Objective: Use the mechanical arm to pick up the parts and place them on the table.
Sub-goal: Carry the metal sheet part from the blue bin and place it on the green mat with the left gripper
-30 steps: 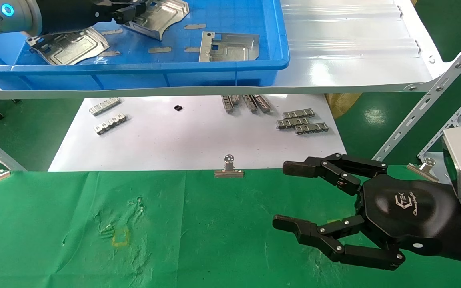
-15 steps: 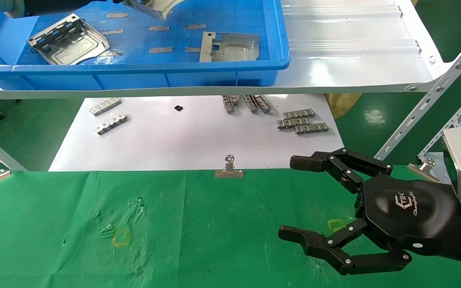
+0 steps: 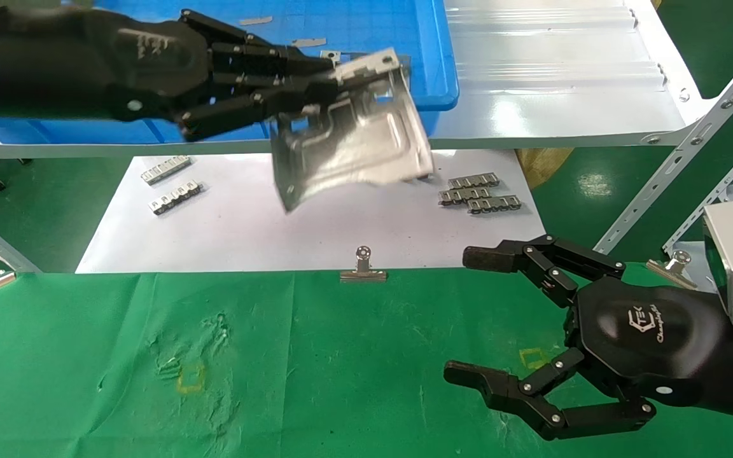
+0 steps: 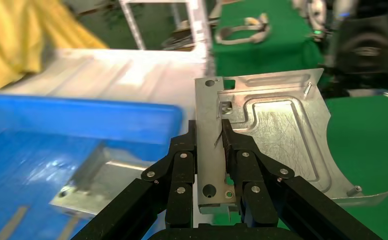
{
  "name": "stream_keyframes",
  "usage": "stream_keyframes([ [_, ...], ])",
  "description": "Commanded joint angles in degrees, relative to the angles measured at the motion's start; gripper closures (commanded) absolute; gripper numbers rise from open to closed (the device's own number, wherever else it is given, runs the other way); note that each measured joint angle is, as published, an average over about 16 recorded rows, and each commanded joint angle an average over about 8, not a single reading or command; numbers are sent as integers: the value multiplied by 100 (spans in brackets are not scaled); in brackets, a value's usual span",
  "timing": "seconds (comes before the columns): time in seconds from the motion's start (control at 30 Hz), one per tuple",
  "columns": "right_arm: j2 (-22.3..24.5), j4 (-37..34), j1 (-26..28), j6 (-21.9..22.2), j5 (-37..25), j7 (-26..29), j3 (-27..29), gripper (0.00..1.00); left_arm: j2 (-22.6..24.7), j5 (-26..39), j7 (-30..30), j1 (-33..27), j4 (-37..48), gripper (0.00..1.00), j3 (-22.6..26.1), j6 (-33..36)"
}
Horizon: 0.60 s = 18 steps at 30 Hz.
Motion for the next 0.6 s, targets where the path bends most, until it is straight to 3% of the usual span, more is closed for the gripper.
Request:
stream_keyframes([
  [0.03, 0, 0, 0, 0, 0, 0, 0, 0, -67, -122, 37, 54, -207, 100, 22, 206],
  [0.37, 0, 0, 0, 0, 0, 0, 0, 0, -1828, -1195, -135, 884, -2651, 100, 1002, 145],
  [0.47, 0, 0, 0, 0, 0, 0, 0, 0, -2087, -1065, 139, 952, -2817, 100, 1326, 71],
  [0.6, 0, 0, 0, 0, 0, 0, 0, 0, -2085, -515, 791, 909, -2547, 100, 1727, 15],
])
